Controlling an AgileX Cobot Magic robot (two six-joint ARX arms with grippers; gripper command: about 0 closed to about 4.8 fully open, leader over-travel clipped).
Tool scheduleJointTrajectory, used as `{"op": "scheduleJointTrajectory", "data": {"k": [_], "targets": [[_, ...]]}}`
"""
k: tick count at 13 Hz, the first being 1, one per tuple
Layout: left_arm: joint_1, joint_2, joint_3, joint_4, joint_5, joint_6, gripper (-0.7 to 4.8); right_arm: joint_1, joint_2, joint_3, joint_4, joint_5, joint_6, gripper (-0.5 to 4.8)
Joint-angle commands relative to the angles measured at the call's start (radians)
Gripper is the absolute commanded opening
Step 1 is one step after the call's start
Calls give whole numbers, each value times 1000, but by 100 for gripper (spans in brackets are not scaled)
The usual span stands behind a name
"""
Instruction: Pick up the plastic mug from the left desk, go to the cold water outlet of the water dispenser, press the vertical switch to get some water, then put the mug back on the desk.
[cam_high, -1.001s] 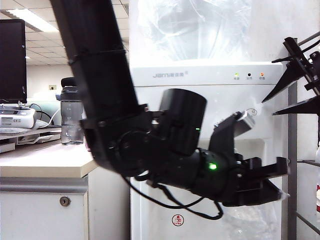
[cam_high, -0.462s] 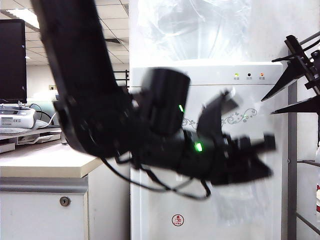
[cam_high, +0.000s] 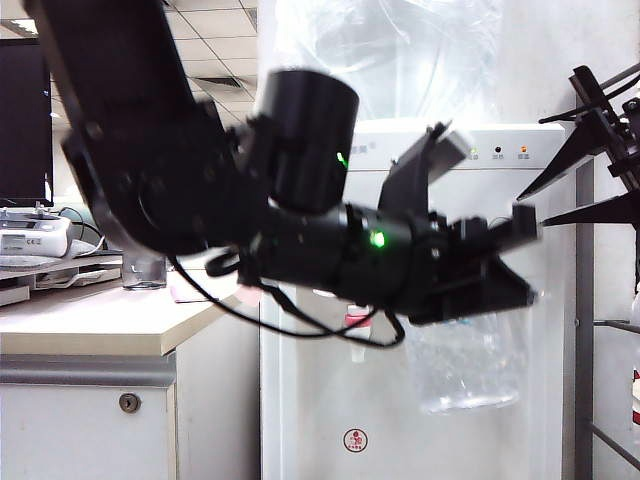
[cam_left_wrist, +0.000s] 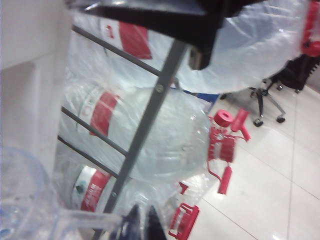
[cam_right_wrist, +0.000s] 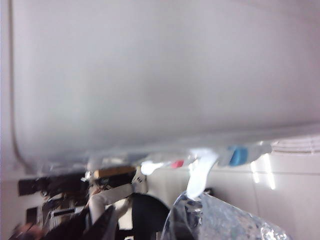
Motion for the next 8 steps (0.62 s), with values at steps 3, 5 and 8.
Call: {"op": "scheduleJointTrajectory", "data": {"k": [3, 5, 8], "targets": [[-1, -92, -24, 75, -4, 23, -6, 1, -4, 4, -36, -19, 0, 143], [-1, -110, -45, 77, -5, 23, -6, 1, -4, 4, -38, -19, 0, 143], [0, -148, -82, 77, -9, 27, -6, 1, -3, 4, -59, -19, -2, 143]]}}
